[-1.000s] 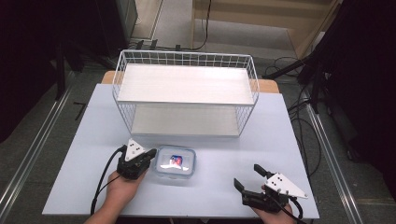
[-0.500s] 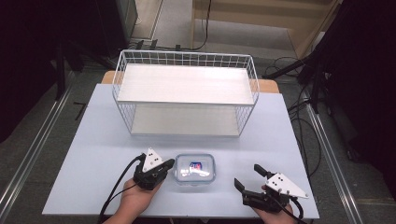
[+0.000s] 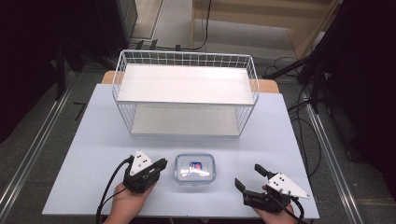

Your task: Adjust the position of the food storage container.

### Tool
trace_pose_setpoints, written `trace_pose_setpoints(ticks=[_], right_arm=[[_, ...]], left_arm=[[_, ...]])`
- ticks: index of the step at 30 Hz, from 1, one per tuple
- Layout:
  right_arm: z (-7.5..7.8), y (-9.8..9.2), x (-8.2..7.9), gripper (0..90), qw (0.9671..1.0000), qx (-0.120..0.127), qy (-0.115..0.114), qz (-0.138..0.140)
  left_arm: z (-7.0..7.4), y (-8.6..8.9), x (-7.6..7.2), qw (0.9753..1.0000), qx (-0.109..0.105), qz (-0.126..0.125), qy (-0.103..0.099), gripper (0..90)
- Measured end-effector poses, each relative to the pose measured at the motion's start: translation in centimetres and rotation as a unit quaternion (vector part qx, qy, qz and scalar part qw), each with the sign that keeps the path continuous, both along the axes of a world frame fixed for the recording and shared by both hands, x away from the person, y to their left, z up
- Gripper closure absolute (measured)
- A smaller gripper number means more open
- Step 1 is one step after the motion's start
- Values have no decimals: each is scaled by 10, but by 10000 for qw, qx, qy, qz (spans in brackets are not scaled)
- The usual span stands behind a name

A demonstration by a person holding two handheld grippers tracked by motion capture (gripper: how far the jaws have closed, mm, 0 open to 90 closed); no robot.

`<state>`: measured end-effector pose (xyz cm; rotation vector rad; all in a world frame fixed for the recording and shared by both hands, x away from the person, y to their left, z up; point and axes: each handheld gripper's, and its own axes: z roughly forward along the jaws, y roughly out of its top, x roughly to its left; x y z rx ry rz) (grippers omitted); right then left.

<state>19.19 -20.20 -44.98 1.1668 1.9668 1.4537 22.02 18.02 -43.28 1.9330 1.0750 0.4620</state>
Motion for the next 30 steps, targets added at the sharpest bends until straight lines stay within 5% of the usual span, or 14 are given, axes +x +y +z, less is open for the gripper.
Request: trace_pose_setpoints(ticks=[8,10,14,18,22,30], right_arm=[[1,0,0,135,10000,42,-1,12],[2,1,-1,136,10000,46,-23,28],[3,2,-1,136,10000,56,-37,68],[3,5,-2,137,9999,53,-11,125],[1,12,1,138,9998,49,69,183],[0,30,9,141,9994,31,154,314]], left_arm=[[20,8,-20,9995,-231,224,67,685],[35,9,-31,9996,16,252,-162,636],[43,12,-43,9990,-103,364,-257,558],[30,12,-50,9982,-286,410,-319,459],[16,10,-42,9990,-287,321,-131,328],[-2,5,-24,9991,-400,97,77,226]])
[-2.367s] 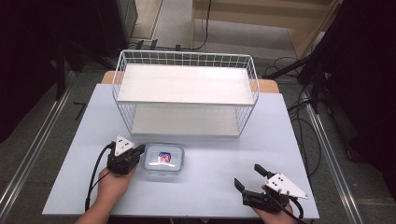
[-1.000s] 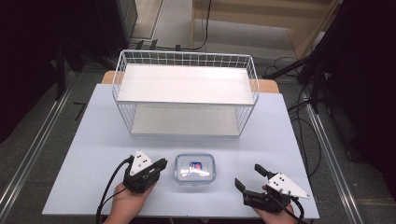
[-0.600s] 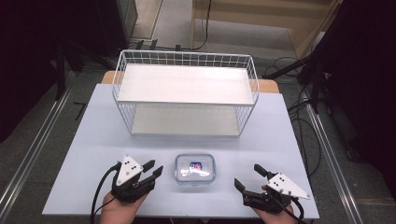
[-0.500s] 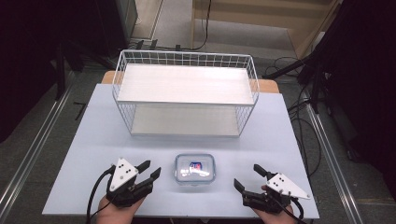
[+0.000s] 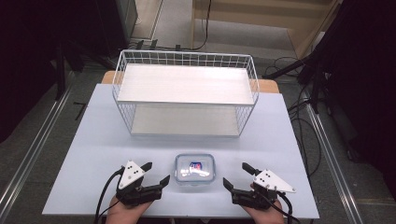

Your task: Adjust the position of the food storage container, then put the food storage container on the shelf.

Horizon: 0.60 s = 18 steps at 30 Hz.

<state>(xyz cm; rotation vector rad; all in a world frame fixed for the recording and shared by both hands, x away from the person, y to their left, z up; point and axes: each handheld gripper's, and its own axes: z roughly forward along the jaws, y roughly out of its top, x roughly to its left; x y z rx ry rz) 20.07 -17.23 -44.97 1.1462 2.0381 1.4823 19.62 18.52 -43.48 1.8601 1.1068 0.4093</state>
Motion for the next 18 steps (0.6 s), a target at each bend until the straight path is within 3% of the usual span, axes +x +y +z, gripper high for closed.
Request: trace_pose_setpoints(ticks=[7,14,18], right_arm=[[-2,18,19,168,9997,69,230,-17],[-2,29,30,192,9988,171,457,-43],[-1,31,33,189,9983,249,534,-17]], left_arm=[[-3,-4,11,9991,-317,-133,241,200],[-6,-13,16,9986,-329,-174,383,185],[-6,-18,18,9977,-464,-221,432,185]])
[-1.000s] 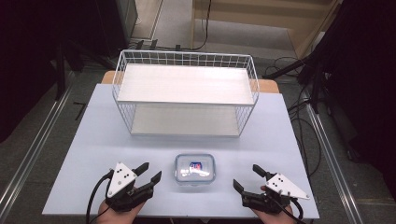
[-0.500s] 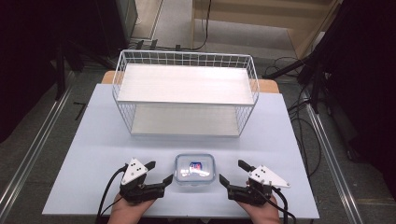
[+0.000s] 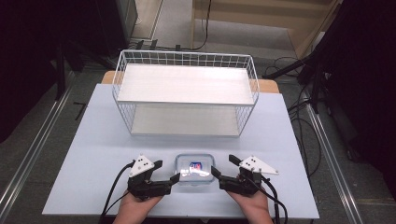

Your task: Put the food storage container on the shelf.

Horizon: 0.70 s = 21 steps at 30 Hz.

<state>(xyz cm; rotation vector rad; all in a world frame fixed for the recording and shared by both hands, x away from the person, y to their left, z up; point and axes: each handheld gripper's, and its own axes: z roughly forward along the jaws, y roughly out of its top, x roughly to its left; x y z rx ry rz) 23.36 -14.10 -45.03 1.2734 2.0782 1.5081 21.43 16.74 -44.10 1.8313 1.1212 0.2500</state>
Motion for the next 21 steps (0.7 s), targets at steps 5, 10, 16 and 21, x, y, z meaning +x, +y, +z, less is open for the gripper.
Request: trace_pose_setpoints(ticks=[5,10,16,21], right_arm=[[-1,1,1,238,9999,50,64,91],[-3,4,2,283,9996,16,188,186],[-10,7,5,288,9967,268,654,393],[-15,11,9,272,9953,274,787,491]], left_arm=[[-4,-4,5,9995,-101,-72,283,173],[-6,-3,12,9981,-230,-124,566,179],[-11,-4,17,9947,-464,-251,879,202],[-13,-6,19,9935,-552,-308,951,220]])
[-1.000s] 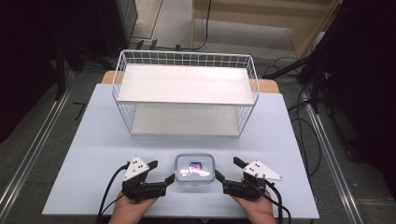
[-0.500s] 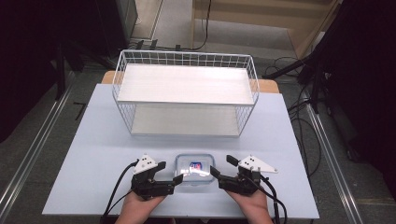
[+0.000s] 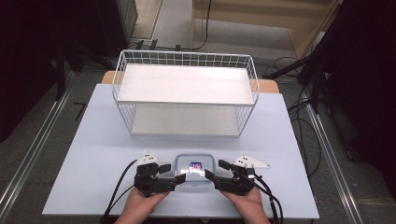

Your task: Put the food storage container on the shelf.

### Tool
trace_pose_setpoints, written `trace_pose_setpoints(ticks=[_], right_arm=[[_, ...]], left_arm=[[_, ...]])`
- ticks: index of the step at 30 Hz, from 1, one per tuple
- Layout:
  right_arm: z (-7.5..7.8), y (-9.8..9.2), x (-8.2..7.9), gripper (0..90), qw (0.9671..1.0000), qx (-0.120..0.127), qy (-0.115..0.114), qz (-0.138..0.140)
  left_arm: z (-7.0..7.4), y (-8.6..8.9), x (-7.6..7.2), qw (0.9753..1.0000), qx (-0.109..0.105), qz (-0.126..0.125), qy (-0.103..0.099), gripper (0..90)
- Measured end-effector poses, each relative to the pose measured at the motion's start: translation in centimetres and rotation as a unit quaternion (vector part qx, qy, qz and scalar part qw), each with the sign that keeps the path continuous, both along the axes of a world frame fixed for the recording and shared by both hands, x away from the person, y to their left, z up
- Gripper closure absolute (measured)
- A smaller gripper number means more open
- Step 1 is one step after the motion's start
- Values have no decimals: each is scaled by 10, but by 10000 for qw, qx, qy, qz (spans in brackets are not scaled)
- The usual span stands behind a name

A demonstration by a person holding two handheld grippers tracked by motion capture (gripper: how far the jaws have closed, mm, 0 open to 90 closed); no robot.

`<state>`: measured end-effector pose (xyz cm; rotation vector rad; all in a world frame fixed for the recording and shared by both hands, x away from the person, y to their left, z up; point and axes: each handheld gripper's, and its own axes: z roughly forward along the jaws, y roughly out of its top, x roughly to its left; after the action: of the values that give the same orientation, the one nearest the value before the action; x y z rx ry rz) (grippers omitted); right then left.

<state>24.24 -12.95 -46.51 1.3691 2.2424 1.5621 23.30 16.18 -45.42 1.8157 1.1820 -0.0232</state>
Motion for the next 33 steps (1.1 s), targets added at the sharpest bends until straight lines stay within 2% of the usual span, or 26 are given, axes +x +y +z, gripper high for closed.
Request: trace_pose_setpoints(ticks=[5,7,8,12,15,20,22,23,24,28,33], right_arm=[[-8,4,6,258,9994,136,322,85],[-10,4,8,250,9984,281,480,105],[-11,4,9,246,9979,314,553,134],[-13,3,7,258,9961,424,730,253],[-15,1,7,283,9938,554,913,310],[-15,-3,5,328,9927,652,961,311],[-15,-4,4,335,9929,632,940,348],[-13,-6,2,388,9935,633,880,344],[-13,-6,2,388,9935,633,880,344],[-12,-14,-2,466,9915,808,941,404],[-11,-15,-5,484,9917,811,901,418]], left_arm=[[-9,-1,7,9997,-122,-38,230,250],[-12,0,9,9989,-326,-70,340,266],[-13,0,9,9986,-361,-75,384,275],[-13,3,8,9983,-399,-104,421,292],[-13,4,8,9979,-478,-88,437,349],[-11,4,5,9984,-402,-155,375,359],[-10,6,5,9979,-509,-99,386,383],[-8,9,5,9974,-583,-158,386,440],[-8,9,5,9974,-583,-158,386,453],[-4,8,-1,9986,-420,-249,219,478],[-2,9,-6,9987,-384,-308,141,498]])
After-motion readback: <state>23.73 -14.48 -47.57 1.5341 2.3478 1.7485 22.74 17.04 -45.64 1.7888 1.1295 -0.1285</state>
